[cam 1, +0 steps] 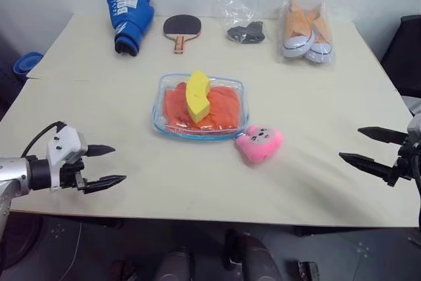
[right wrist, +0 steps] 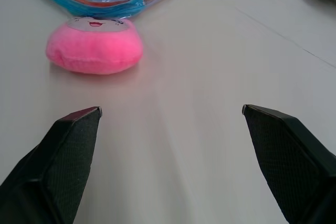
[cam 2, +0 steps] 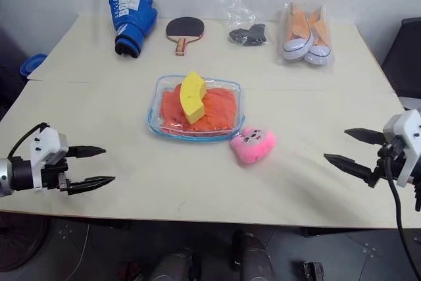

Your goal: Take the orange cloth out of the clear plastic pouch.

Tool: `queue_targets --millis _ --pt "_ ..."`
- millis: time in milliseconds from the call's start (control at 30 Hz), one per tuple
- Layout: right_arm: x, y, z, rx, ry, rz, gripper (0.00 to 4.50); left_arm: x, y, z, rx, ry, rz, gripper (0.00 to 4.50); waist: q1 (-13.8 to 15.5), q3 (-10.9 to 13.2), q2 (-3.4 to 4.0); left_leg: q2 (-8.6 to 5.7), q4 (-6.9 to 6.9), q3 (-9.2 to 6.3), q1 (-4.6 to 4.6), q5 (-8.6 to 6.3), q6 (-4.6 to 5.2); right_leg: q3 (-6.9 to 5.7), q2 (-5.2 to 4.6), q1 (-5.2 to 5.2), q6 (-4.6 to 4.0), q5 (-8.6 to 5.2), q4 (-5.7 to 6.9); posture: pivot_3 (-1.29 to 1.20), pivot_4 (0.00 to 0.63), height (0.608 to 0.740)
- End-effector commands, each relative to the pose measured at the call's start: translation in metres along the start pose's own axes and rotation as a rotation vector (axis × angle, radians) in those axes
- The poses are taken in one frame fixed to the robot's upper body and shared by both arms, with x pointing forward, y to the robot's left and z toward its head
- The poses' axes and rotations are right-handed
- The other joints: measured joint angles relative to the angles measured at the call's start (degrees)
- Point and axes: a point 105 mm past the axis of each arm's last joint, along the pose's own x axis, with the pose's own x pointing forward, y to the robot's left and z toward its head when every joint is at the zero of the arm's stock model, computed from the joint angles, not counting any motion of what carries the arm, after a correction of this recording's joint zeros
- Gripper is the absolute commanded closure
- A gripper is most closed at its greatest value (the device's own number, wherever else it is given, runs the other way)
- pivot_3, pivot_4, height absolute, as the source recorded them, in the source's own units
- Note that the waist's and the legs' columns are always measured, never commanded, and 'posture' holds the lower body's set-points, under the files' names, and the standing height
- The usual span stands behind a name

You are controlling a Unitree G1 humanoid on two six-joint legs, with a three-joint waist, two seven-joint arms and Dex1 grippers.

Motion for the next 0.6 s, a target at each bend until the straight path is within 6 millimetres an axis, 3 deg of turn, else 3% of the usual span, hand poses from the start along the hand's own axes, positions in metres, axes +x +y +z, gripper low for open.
queue_targets --millis 33,600 --pt "-0.0017 0.0009 0.0072 -0.035 -0.018 -0.009 0.00 -0.0059 0.0012 0.0053 0.036 -0.007 0.022 0.05 0.0 0.0 0.00 0.00 0.00 0.01 0.00 0.00 0.00 0.02 0.00 0.00 0.00 0.00 0.00 0.00 0.150 0.740" --pt "0.0037 0.0037 0.0089 -0.014 -0.047 -0.005 0.00 -0.0023 -0.0004 0.0034 -0.003 -0.015 0.031 0.05 0.0 0.0 0.00 -0.01 0.00 0.12 0.03 0.00 0.00 0.15 0.02 0.00 -0.01 -0.01 0.13 0.00 0.150 0.740"
